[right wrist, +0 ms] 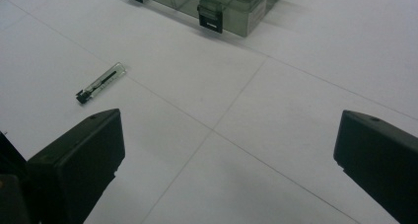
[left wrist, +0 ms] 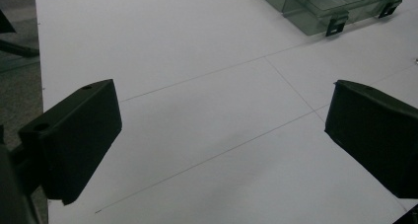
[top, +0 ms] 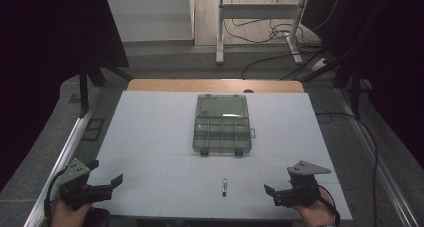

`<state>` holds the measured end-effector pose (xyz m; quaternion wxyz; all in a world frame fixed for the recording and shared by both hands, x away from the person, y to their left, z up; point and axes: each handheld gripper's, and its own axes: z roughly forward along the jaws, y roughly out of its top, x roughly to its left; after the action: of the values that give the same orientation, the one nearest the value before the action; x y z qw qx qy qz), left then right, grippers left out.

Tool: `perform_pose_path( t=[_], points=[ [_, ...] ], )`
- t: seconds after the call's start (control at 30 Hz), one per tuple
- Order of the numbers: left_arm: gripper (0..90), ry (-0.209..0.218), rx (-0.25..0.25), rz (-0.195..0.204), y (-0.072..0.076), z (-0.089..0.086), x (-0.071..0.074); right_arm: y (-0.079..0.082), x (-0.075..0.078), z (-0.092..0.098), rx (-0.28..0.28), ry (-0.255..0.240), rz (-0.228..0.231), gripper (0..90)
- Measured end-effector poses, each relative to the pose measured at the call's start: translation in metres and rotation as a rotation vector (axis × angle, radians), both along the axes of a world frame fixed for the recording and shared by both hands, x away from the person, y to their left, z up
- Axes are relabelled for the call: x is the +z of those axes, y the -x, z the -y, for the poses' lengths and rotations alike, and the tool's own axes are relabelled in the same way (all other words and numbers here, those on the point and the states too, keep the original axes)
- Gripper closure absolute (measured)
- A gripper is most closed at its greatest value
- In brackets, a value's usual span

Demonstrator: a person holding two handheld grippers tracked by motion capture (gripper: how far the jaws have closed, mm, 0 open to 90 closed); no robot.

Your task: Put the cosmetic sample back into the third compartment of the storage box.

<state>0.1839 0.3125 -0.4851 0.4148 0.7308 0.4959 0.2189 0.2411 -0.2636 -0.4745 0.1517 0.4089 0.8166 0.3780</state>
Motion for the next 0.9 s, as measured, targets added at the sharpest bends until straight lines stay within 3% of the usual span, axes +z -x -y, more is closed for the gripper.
perform_pose_path(
  t=[0.23, 0.47, 0.9],
  points=[
    [1.1, 0.006, 0.0, -0.001, 0.0, 0.0, 0.0, -0.003, -0.001, -0.008, 0.037, 0.005, -0.012, 0.0],
    [1.2, 0.005, -0.003, -0.003, 0.0, 0.0, 0.0, -0.009, -0.001, -0.017, 0.063, -0.021, -0.016, 0.0],
    [1.3, 0.007, -0.008, -0.007, -0.001, 0.0, 0.0, -0.016, -0.003, -0.028, 0.1, -0.007, -0.03, 0.0]
  ],
)
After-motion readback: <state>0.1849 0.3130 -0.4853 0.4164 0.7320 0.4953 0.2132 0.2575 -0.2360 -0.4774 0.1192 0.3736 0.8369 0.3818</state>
